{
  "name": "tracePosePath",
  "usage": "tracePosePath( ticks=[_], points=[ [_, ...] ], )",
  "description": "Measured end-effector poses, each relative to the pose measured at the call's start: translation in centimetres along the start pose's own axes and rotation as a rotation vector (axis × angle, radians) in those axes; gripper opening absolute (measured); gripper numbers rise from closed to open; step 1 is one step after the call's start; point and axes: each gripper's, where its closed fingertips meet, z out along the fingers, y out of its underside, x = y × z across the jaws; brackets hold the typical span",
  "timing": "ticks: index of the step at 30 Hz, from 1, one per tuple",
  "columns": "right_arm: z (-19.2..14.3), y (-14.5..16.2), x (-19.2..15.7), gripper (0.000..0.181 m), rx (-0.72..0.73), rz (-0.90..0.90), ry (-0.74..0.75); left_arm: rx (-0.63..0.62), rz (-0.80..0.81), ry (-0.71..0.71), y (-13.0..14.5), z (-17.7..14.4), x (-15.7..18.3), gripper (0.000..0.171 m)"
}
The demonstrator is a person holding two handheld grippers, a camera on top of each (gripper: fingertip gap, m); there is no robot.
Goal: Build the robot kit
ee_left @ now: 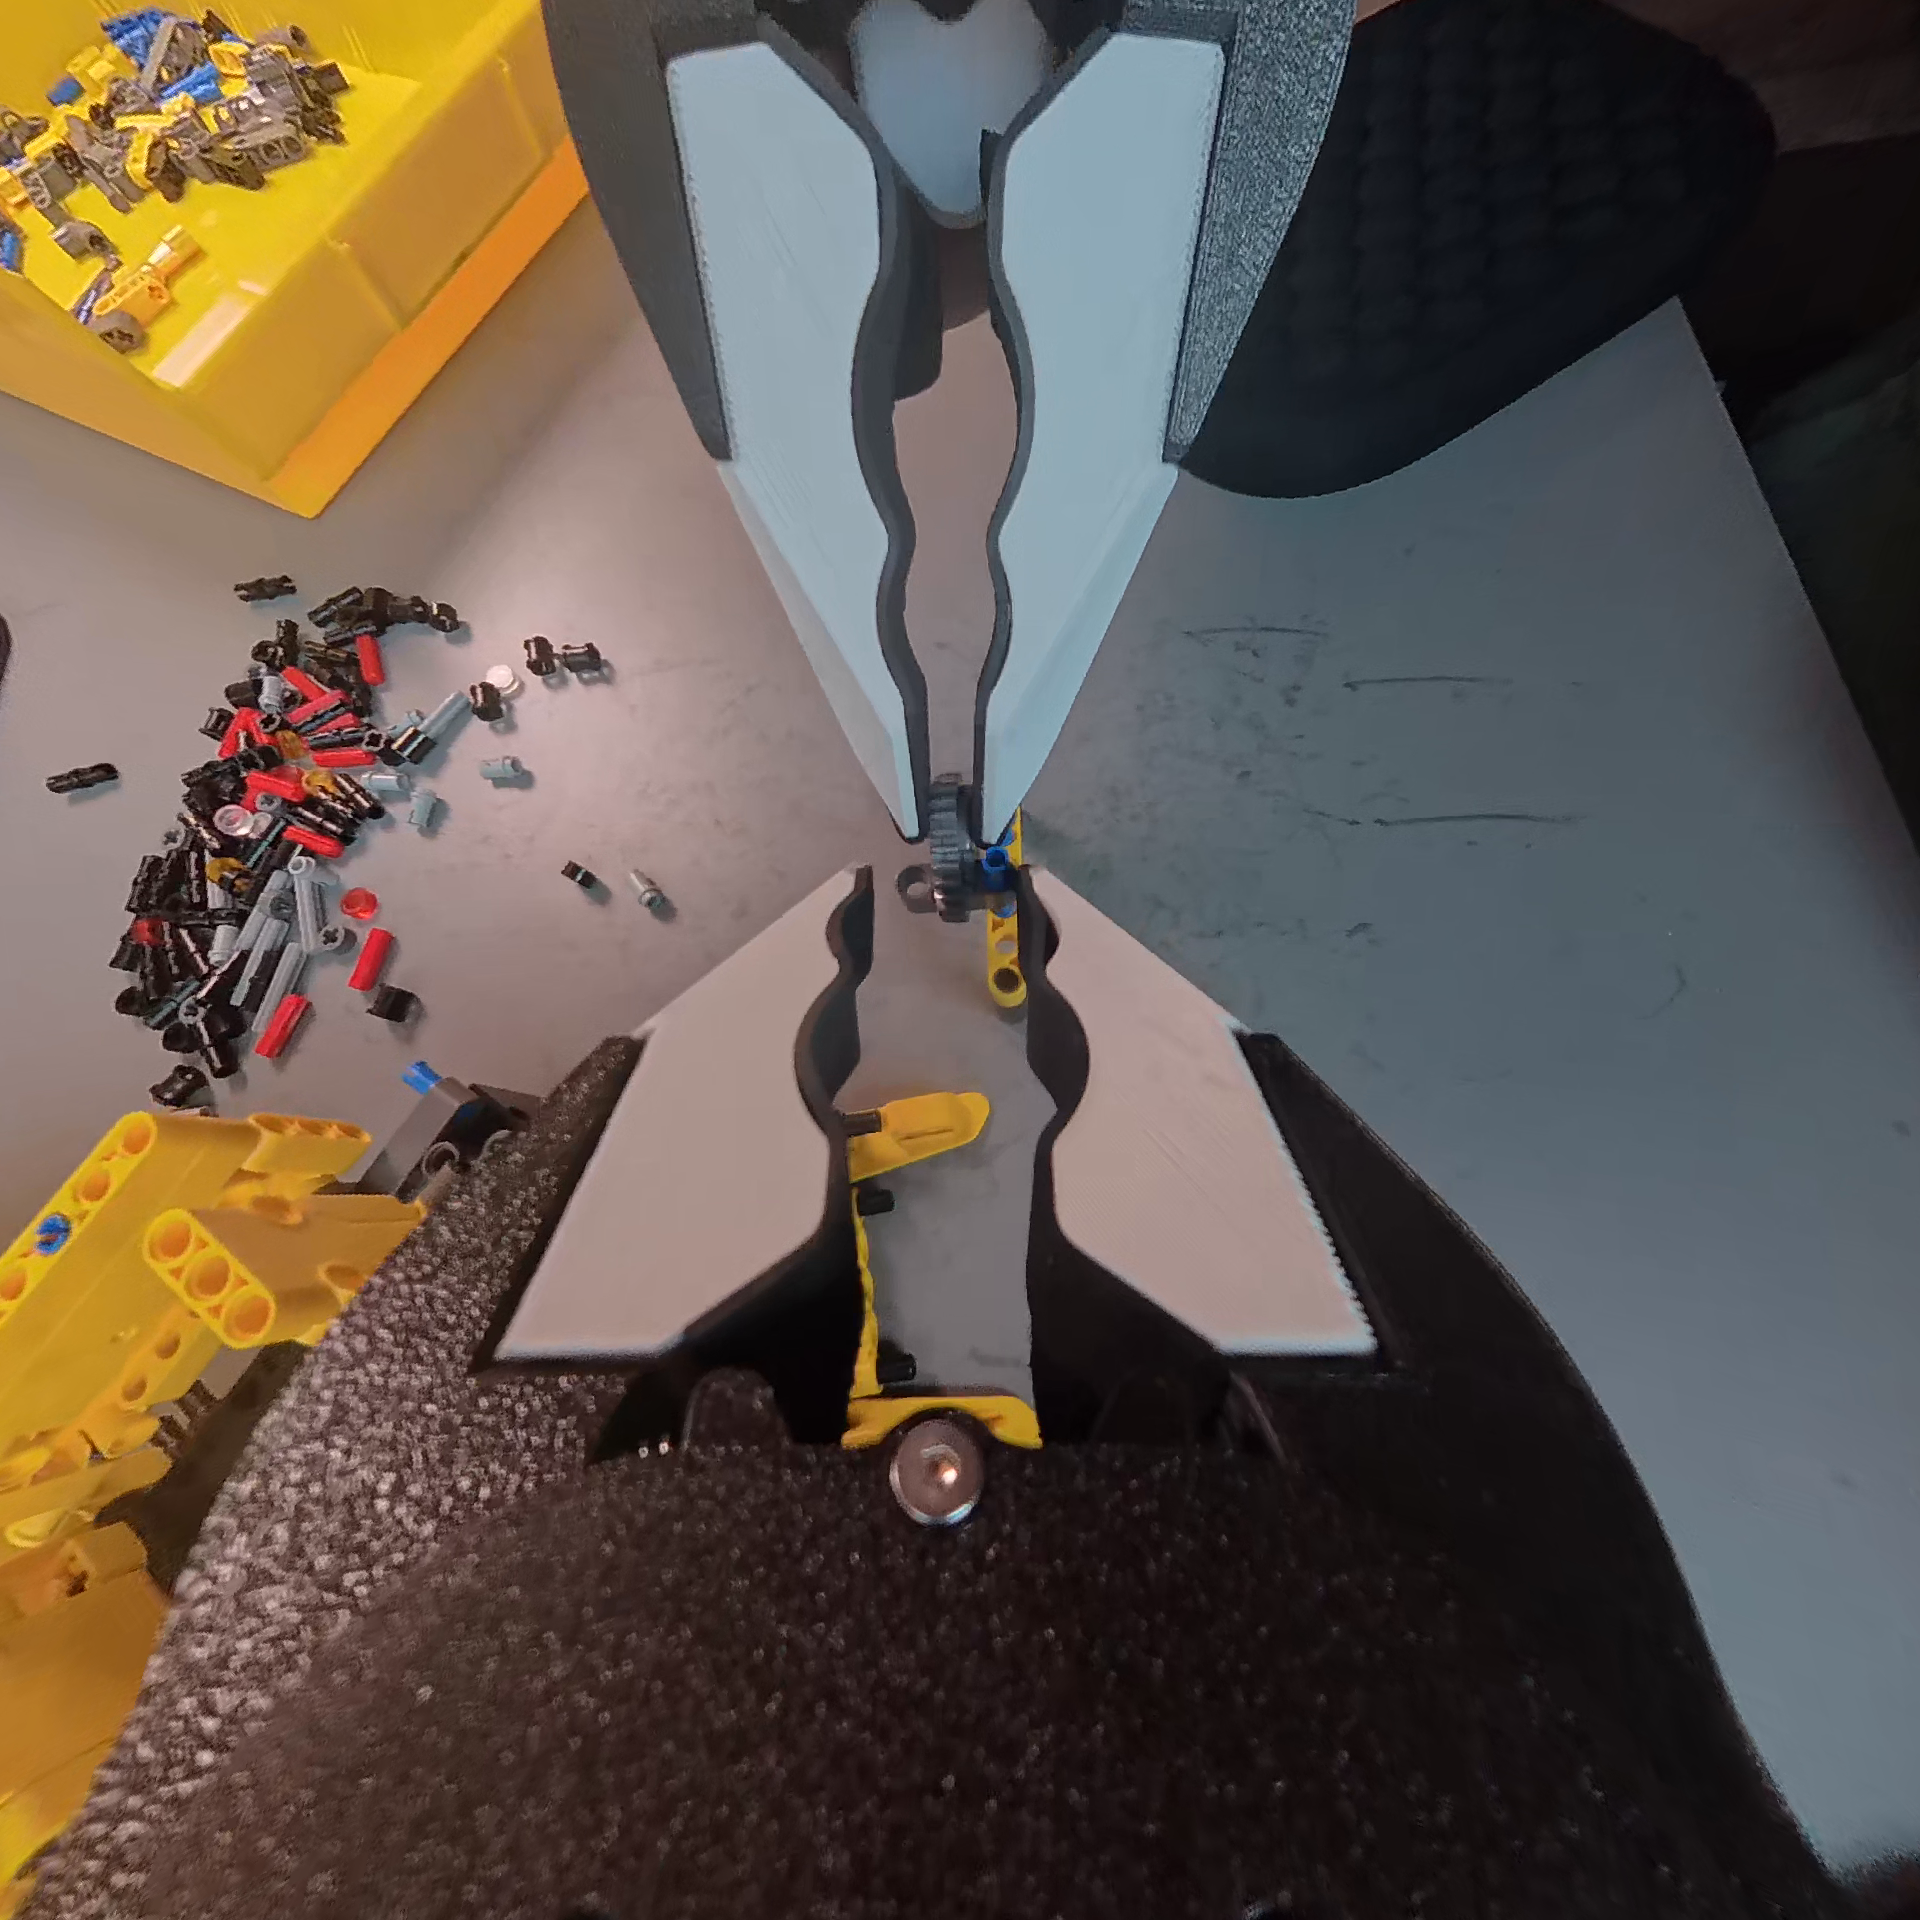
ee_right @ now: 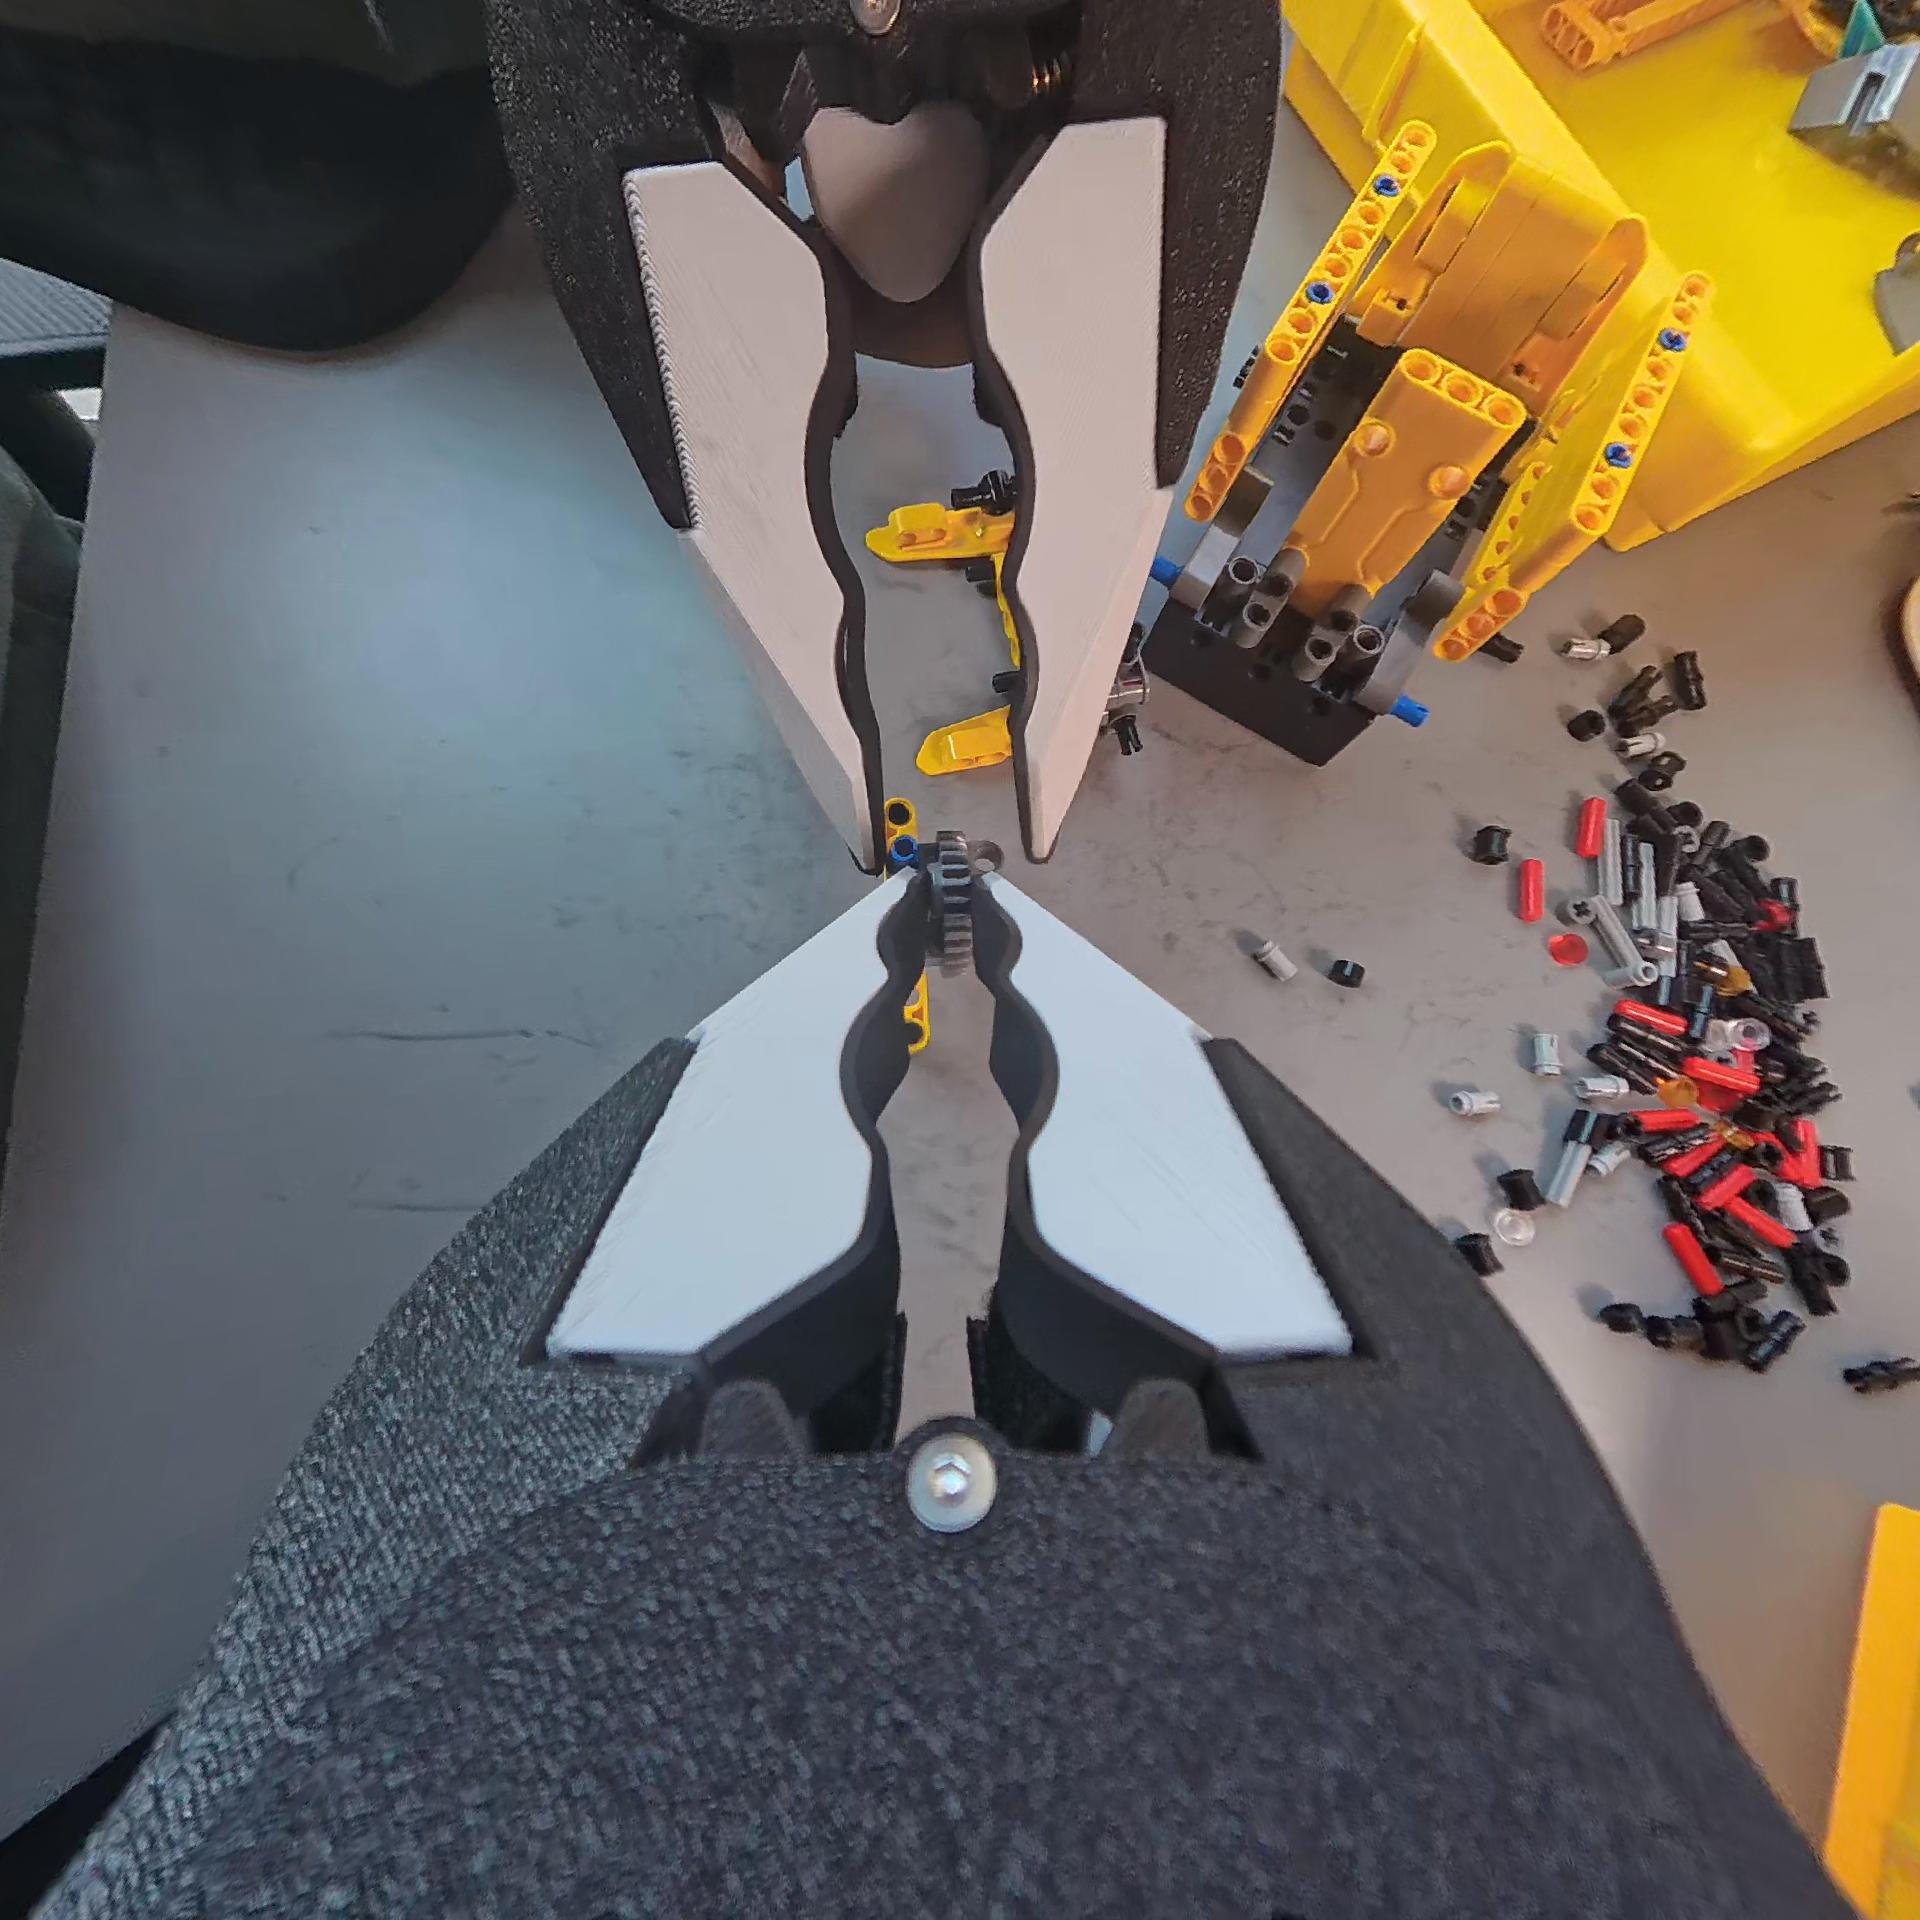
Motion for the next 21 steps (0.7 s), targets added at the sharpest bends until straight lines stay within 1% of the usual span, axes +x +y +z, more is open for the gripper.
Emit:
tracePosePath(
  ticks=[4,7,13,21],
  points=[
    [0.0,0.0,0.0,0.007,0.004,0.003,0.020,0.027,-0.002,0.004,-0.6,-0.4,0.0,0.029],
    [0.0,0.0,0.0,0.007,0.016,-0.006,0.038,0.019,0.011,0.002,-0.6,-0.1,0.1,0.030],
    [0.1,-0.1,0.1,0.007,0.055,0.019,0.083,-0.003,0.045,-0.009,-0.2,0.5,0.3,0.021],
    [0.0,-0.1,0.2,0.007,0.118,0.038,0.150,-0.025,0.084,-0.024,0.0,0.7,0.4,0.017]
  ],
)
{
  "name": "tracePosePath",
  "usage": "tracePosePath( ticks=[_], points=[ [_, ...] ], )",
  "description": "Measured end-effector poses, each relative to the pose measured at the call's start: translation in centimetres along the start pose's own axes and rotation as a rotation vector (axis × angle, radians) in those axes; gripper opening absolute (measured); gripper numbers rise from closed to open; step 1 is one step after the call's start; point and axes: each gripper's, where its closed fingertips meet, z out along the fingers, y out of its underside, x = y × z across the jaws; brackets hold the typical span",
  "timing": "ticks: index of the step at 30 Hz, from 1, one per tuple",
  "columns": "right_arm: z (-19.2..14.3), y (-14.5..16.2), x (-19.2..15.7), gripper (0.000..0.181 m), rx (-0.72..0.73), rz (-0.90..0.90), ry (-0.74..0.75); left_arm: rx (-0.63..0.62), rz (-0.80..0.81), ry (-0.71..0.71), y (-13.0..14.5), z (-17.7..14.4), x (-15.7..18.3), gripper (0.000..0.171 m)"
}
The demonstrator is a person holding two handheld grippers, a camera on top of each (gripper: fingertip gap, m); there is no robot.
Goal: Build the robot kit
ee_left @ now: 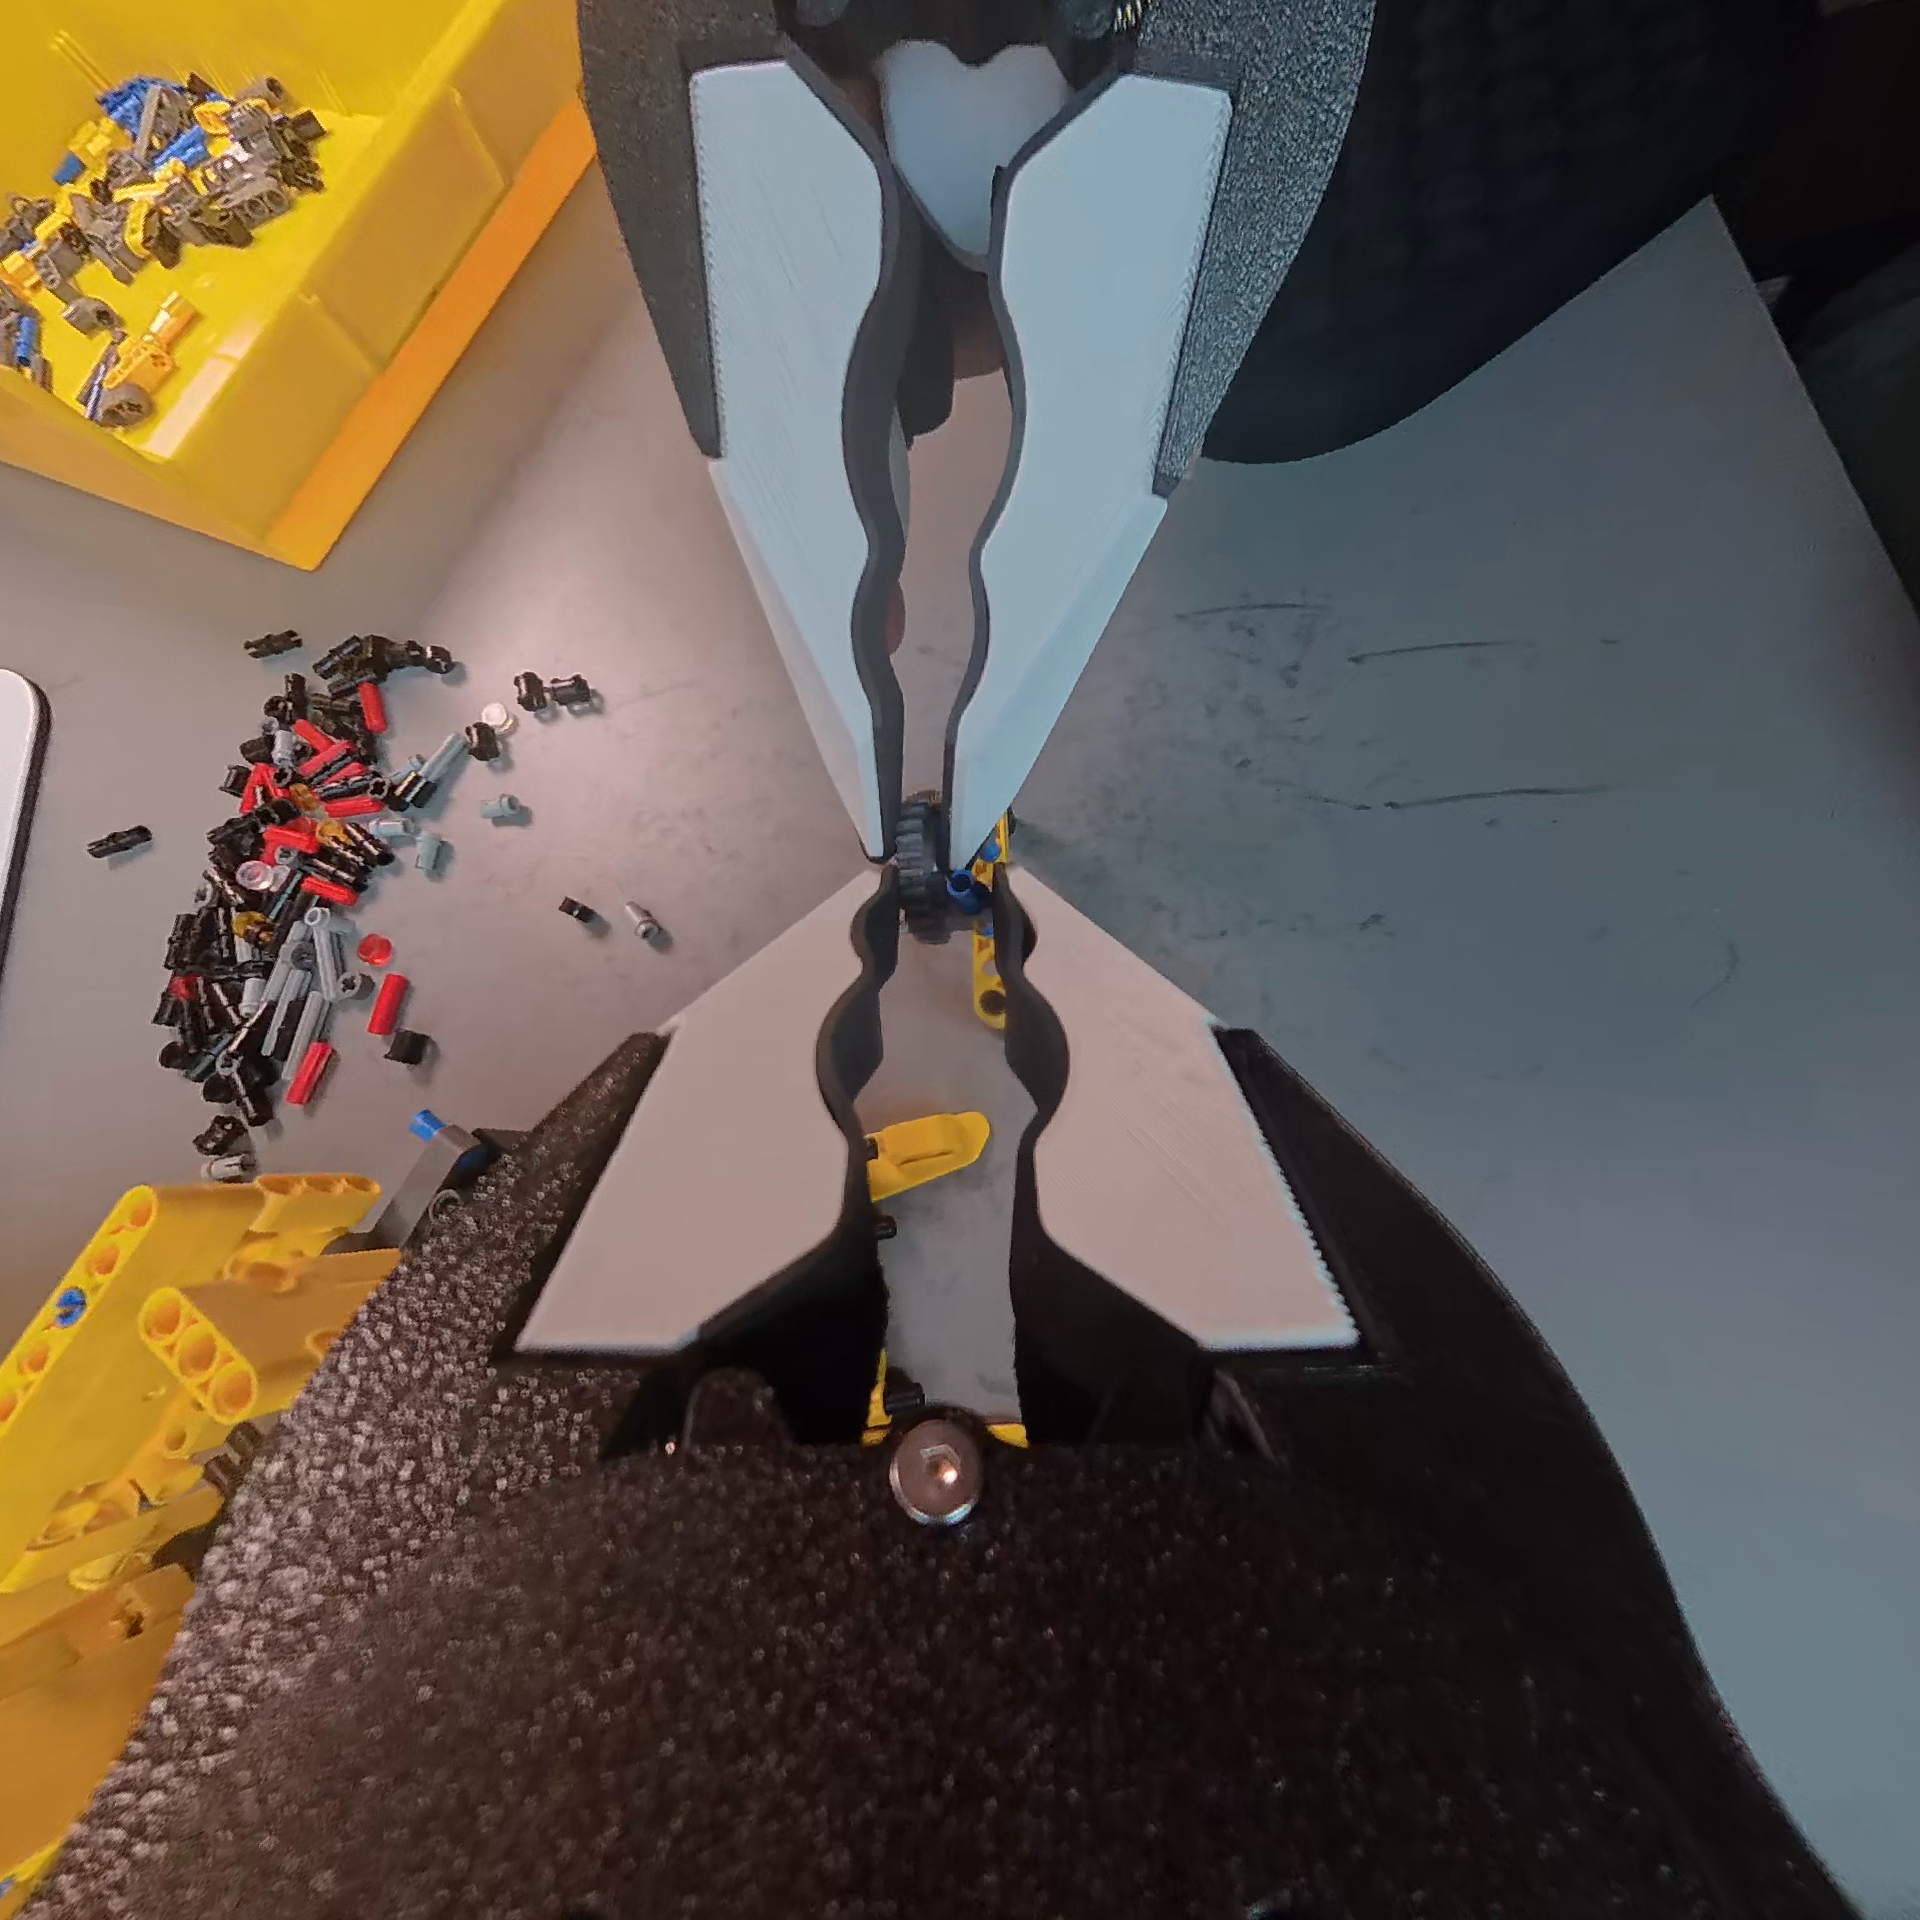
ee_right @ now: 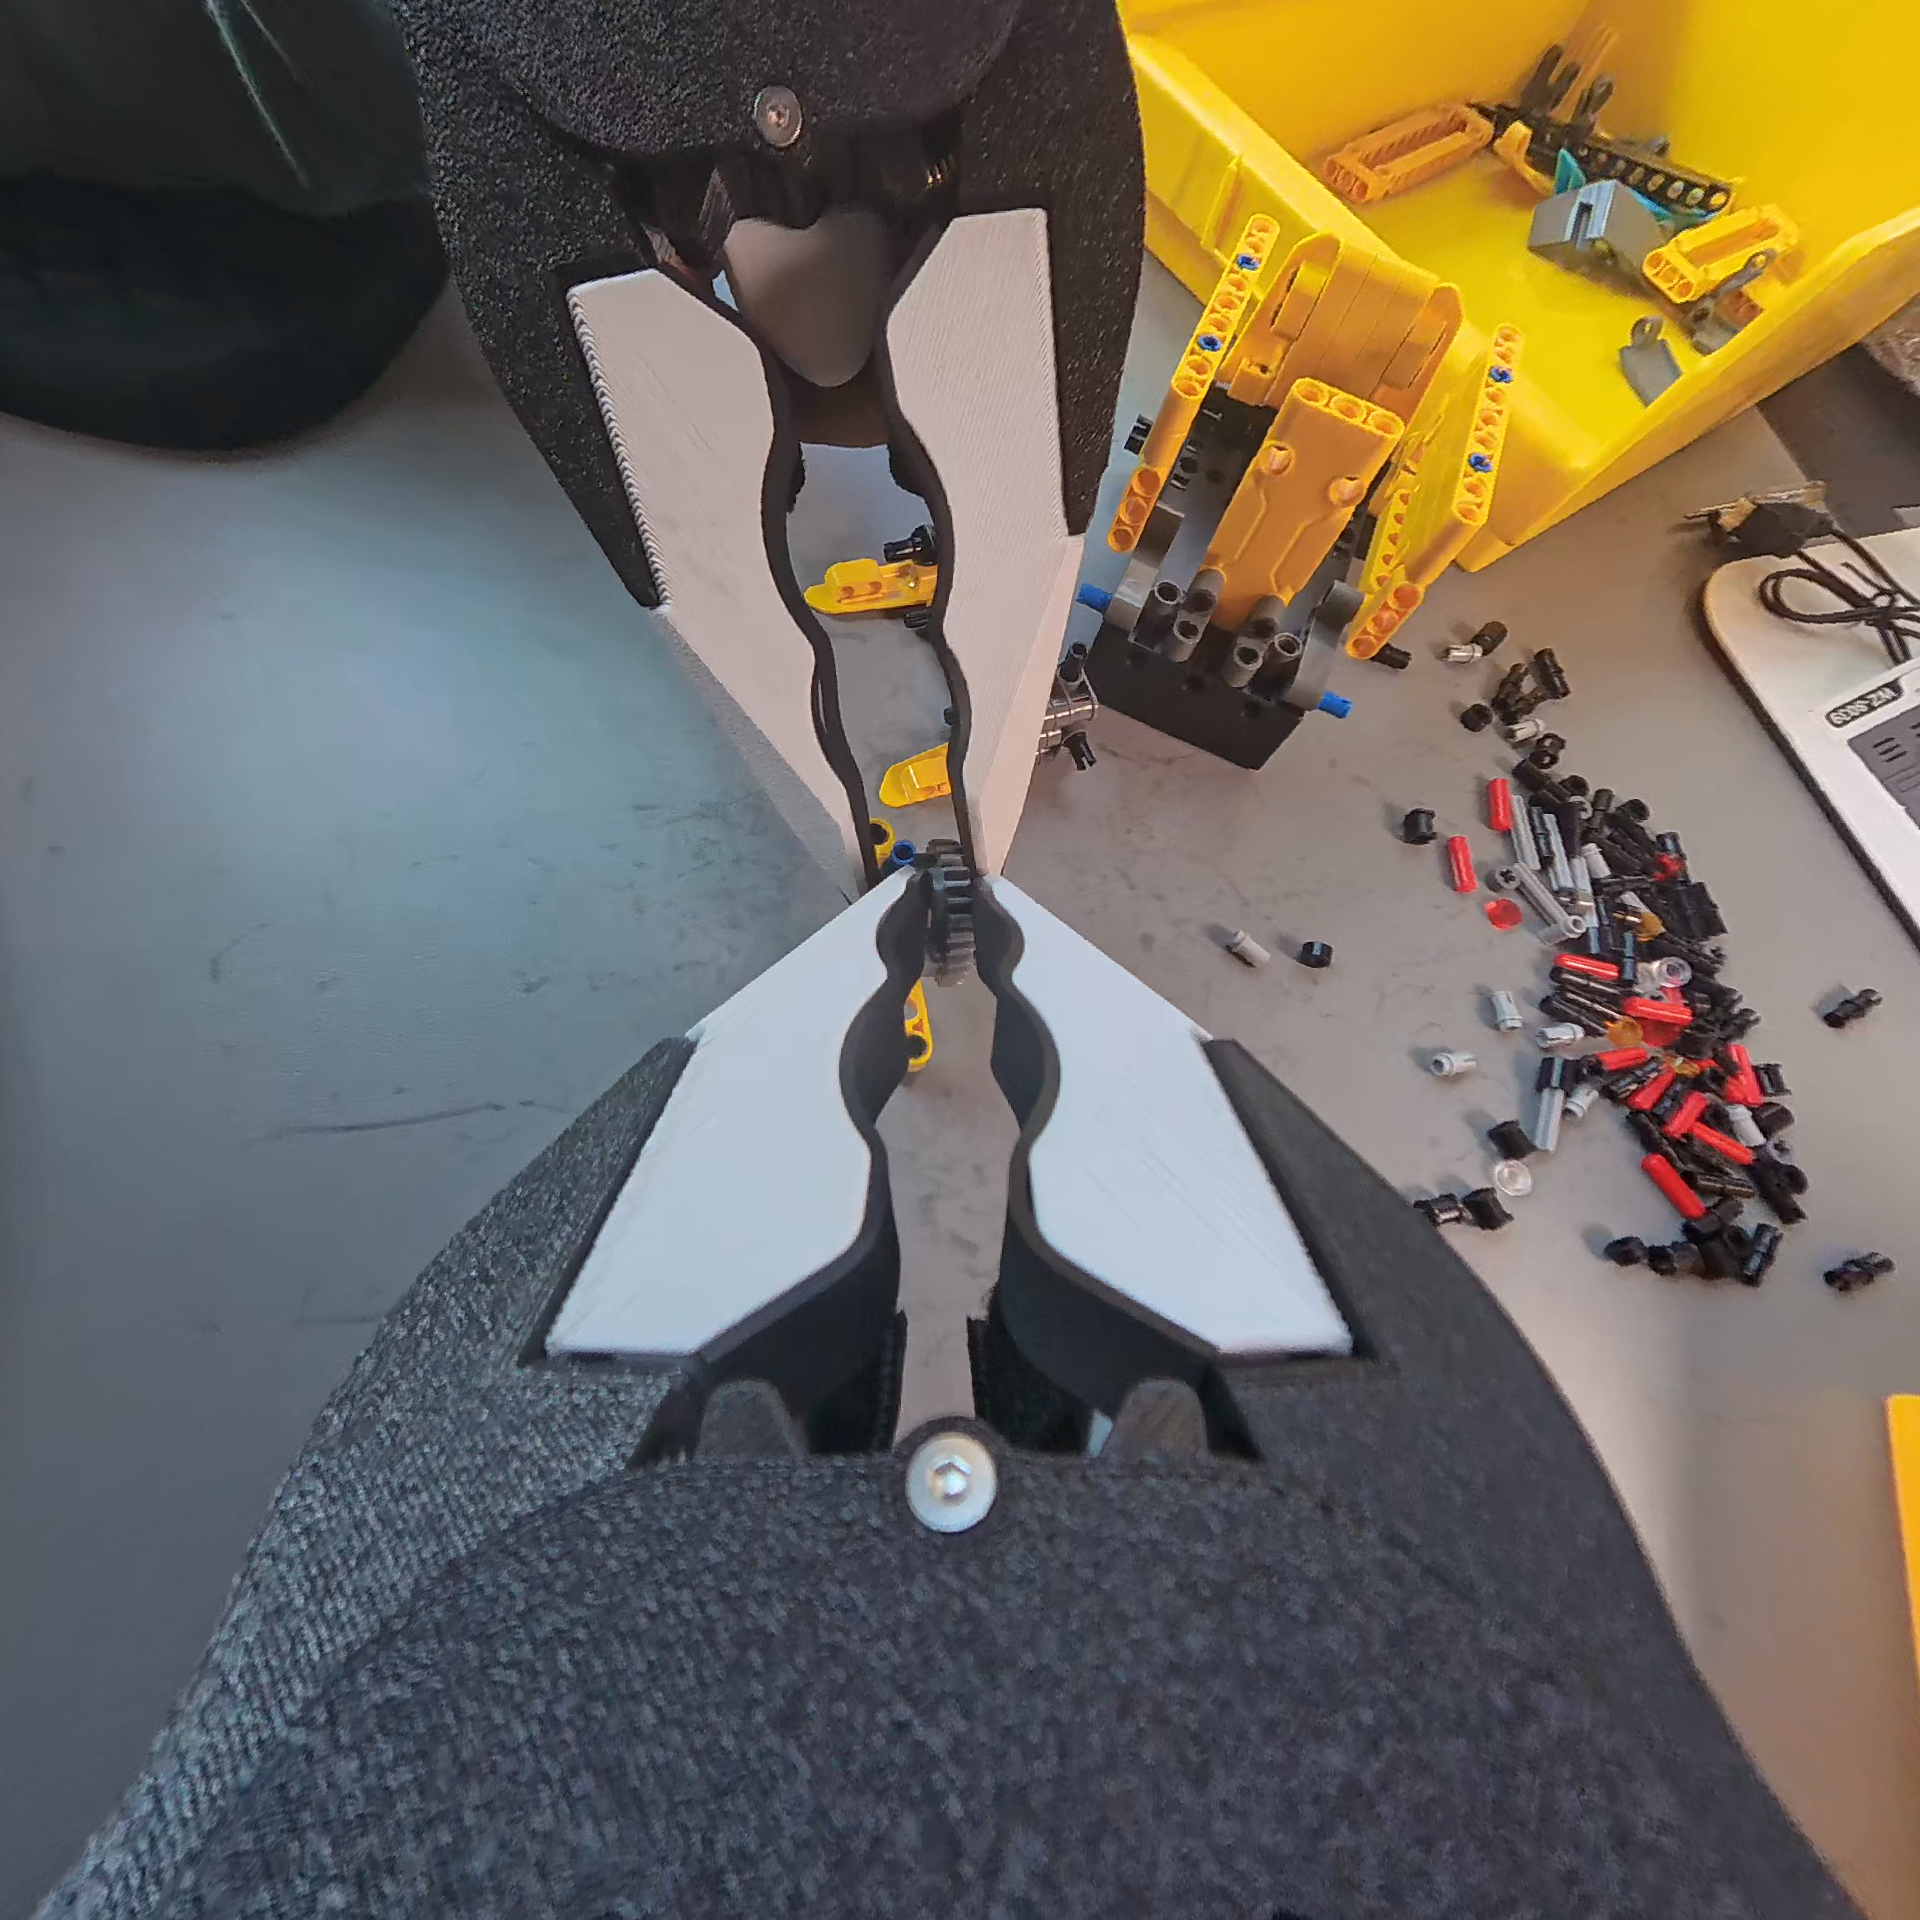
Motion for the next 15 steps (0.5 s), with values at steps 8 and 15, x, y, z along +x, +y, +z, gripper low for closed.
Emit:
tracePosePath(
  ticks=[8,15],
  points=[
    [-0.01,-0.04,-0.02,0.008,-0.012,-0.022,0.005,-0.023,0.005,-0.010,0.04,0.00,-0.01,0.017],
    [-0.83,-0.04,-0.05,0.013,-0.030,-0.030,-0.037,-0.045,-0.003,0.006,0.04,0.02,0.03,0.016]
  ],
)
